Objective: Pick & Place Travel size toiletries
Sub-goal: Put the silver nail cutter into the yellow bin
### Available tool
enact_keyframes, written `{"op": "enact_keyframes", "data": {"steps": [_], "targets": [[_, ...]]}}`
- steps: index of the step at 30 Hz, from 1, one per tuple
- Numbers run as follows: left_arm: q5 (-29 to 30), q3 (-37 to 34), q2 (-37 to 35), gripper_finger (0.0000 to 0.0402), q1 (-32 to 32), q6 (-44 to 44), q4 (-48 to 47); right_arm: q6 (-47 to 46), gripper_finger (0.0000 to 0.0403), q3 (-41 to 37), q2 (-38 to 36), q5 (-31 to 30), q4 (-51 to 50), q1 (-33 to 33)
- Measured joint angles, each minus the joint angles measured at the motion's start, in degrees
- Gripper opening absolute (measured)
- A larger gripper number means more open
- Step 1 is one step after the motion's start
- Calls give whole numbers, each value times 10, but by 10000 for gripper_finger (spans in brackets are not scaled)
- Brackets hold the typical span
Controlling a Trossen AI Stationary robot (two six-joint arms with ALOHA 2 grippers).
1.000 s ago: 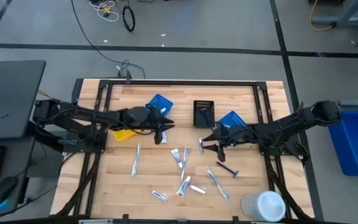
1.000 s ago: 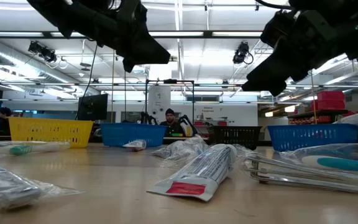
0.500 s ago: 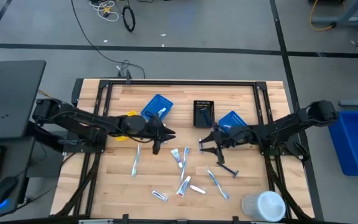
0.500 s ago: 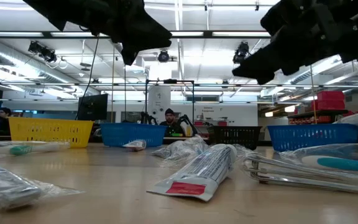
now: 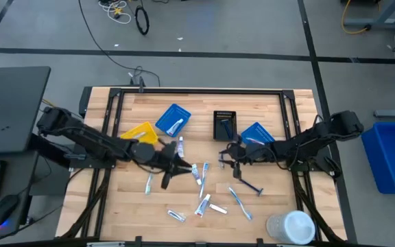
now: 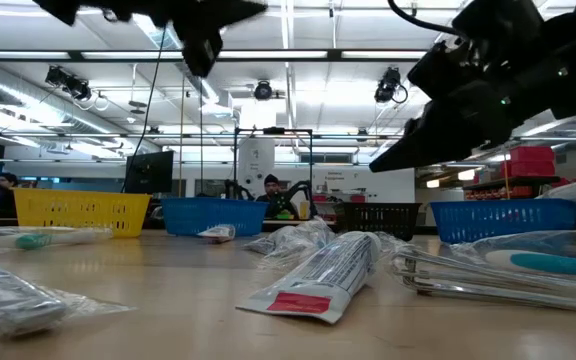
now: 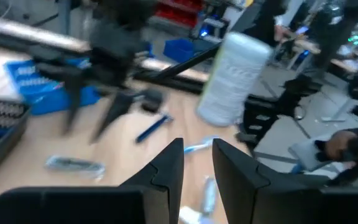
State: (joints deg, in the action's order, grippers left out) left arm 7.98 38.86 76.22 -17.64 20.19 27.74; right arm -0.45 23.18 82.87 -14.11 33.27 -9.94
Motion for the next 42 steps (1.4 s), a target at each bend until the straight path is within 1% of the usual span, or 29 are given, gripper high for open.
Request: {"op": "enact_keyframes", "data": {"steps": [3,6,9,12,14,16,20,25,28,31,33,36,39,42], "targets": [[43,20,18,92,-44,-14,-6,-2,160,0,0,-11,11,7],[48,54,48,92,-77,-32,-10,-4,158,0,0,-4,19,12],[49,90,77,92,-105,-25,-85,19,158,0,0,-4,25,16],[61,116,102,93,-126,15,-172,47,158,0,0,-3,32,22],[72,130,124,97,-138,62,-200,51,157,0,0,-2,30,26],[72,139,144,107,-150,98,-231,67,156,0,0,16,29,32],[70,156,182,136,-175,123,-232,88,156,0,0,53,45,41],[54,164,232,170,-212,98,-238,85,154,0,0,58,64,44],[68,163,257,179,-229,88,-245,83,153,0,0,58,65,44],[98,162,271,183,-237,78,-273,65,153,0,0,59,65,44],[97,163,277,183,-236,76,-279,54,153,0,0,60,66,44],[64,163,289,179,-236,76,-281,53,153,0,0,60,65,44],[33,163,291,174,-239,72,-311,49,152,0,0,60,64,44],[31,163,290,168,-239,57,-341,38,152,0,0,60,65,44]]}}
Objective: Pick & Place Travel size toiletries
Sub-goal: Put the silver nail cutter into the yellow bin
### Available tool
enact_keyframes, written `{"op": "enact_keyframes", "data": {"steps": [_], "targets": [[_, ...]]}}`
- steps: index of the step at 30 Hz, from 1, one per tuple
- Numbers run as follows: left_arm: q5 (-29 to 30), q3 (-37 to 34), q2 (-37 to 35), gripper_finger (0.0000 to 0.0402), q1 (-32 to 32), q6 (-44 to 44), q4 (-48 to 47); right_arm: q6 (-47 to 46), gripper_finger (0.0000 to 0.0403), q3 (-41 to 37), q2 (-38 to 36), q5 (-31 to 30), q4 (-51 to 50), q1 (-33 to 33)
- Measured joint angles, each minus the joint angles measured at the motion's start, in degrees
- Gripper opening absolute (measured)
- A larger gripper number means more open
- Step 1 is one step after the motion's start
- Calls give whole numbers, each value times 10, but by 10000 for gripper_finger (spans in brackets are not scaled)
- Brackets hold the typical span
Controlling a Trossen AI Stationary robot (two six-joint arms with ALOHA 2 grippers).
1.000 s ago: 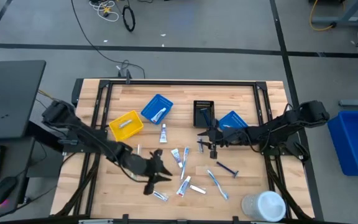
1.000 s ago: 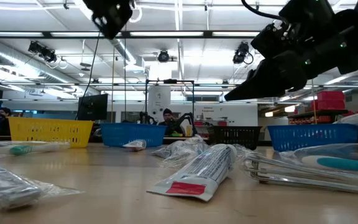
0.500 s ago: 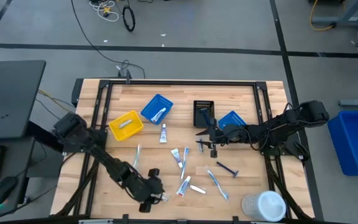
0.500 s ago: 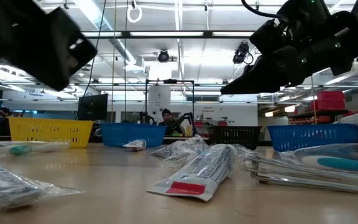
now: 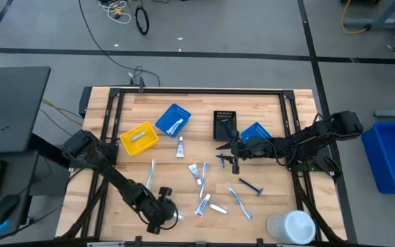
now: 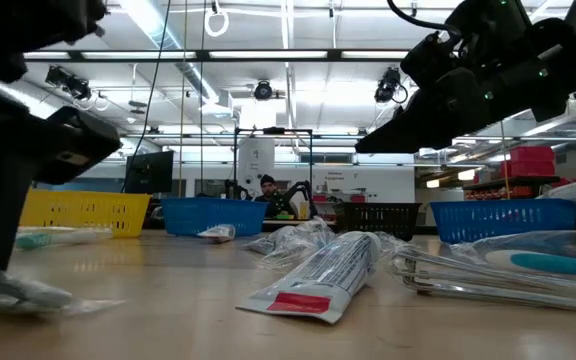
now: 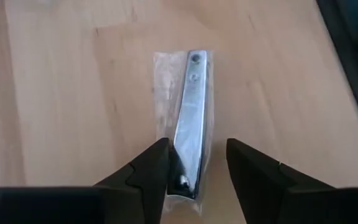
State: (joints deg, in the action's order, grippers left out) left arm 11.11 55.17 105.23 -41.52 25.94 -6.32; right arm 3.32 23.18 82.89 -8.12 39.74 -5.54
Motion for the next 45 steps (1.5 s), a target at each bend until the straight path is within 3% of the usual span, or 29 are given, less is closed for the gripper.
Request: {"op": "enact_keyframes", "data": {"steps": [6,13,18,24,35,39,45], "targets": [[1,0,-1,138,7,-41,-23,-1,150,0,0,0,0,0],[-15,0,-2,70,24,-38,-28,-1,149,0,0,0,-1,0],[-11,8,-5,66,32,-25,-49,-1,149,0,0,-1,-1,0],[61,54,-57,73,47,47,-224,-1,147,0,0,-2,0,0],[184,63,-253,74,141,207,-578,-20,146,0,0,-2,21,-1],[165,33,-306,72,195,287,-657,-20,145,0,0,0,19,-1],[109,-85,-357,74,261,319,-633,-28,145,0,0,0,12,-1]]}}
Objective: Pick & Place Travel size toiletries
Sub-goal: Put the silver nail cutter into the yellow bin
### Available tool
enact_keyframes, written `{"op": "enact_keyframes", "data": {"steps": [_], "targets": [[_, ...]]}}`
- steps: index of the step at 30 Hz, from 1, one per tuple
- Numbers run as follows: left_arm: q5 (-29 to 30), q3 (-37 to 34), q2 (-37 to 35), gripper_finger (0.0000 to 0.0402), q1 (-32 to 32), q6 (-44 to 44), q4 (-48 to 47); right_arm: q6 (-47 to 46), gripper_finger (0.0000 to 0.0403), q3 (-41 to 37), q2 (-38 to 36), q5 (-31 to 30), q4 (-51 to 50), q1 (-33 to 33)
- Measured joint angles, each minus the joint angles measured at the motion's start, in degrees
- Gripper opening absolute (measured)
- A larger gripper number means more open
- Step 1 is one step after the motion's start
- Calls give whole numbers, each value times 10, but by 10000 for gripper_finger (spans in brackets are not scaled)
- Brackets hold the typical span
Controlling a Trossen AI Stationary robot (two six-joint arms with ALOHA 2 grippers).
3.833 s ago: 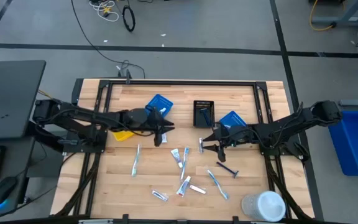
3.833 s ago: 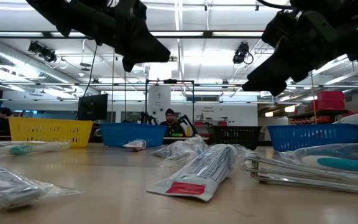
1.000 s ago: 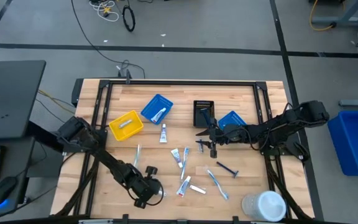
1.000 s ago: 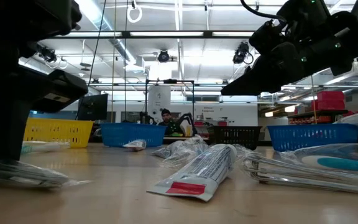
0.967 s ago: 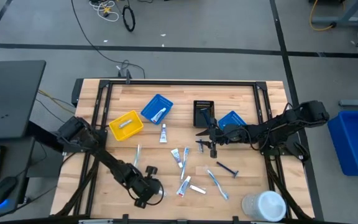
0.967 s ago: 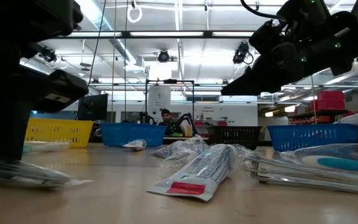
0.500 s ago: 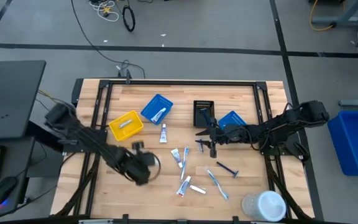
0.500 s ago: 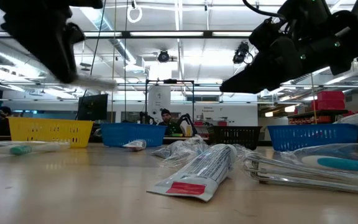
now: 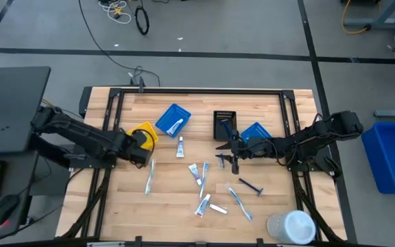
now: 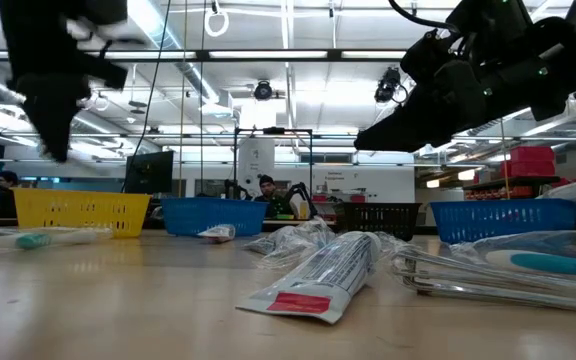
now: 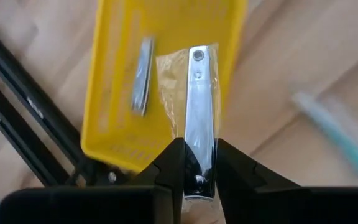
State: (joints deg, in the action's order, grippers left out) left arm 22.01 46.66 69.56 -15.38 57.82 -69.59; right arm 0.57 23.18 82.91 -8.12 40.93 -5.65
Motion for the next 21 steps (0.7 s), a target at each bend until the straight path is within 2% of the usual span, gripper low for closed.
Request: {"op": "enact_keyframes", "data": {"steps": [7,12,17,21], "targets": [[9,-98,-3,76,74,53,36,2,144,0,0,12,0,0],[-38,-121,-3,77,109,-52,103,3,145,0,0,12,1,0],[-13,-115,-3,83,128,-94,154,3,145,0,0,12,0,0],[-13,-113,-2,110,145,-131,169,8,144,0,0,12,0,0]]}}
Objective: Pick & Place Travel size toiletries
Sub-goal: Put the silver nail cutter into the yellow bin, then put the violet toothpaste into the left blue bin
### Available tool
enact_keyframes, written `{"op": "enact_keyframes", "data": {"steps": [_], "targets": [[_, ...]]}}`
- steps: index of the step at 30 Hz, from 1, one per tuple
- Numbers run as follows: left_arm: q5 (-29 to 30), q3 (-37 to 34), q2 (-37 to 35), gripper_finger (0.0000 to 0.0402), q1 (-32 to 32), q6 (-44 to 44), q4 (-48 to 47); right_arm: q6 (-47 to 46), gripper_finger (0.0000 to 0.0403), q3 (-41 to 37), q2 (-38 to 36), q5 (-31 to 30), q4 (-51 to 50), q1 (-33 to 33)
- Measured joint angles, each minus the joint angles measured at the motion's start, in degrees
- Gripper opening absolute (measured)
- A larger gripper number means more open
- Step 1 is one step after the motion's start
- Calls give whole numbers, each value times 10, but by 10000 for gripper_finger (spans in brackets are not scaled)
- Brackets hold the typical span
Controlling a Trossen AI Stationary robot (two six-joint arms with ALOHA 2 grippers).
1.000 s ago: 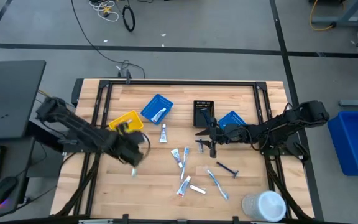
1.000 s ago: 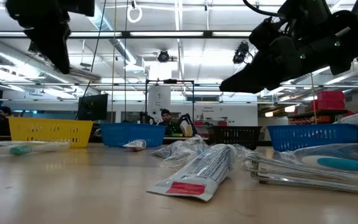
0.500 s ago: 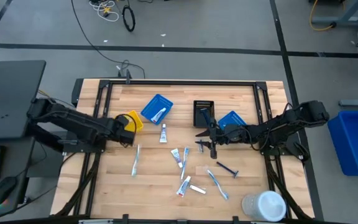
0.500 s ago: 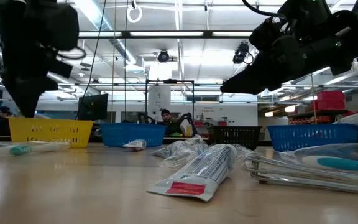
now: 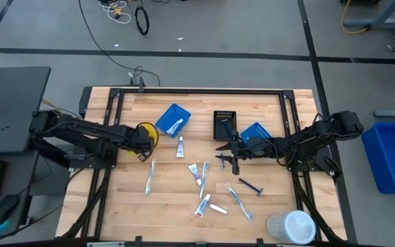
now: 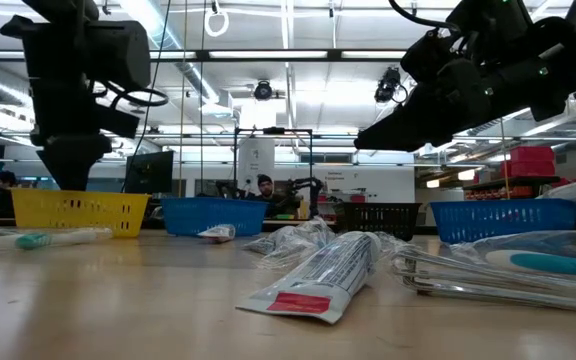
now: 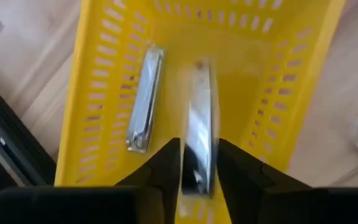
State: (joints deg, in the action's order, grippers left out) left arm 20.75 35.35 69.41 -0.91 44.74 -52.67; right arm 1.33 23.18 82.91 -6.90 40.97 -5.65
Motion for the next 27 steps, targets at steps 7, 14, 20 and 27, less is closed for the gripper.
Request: {"op": "enact_keyframes", "data": {"steps": [7,14,20,27], "targets": [[32,0,1,150,19,26,3,6,144,0,0,0,0,0],[88,50,1,149,19,49,21,6,144,0,0,-2,5,0],[131,130,0,133,9,90,104,6,144,0,0,-4,32,0],[85,130,42,116,-27,12,313,24,145,0,0,-5,47,0]]}}
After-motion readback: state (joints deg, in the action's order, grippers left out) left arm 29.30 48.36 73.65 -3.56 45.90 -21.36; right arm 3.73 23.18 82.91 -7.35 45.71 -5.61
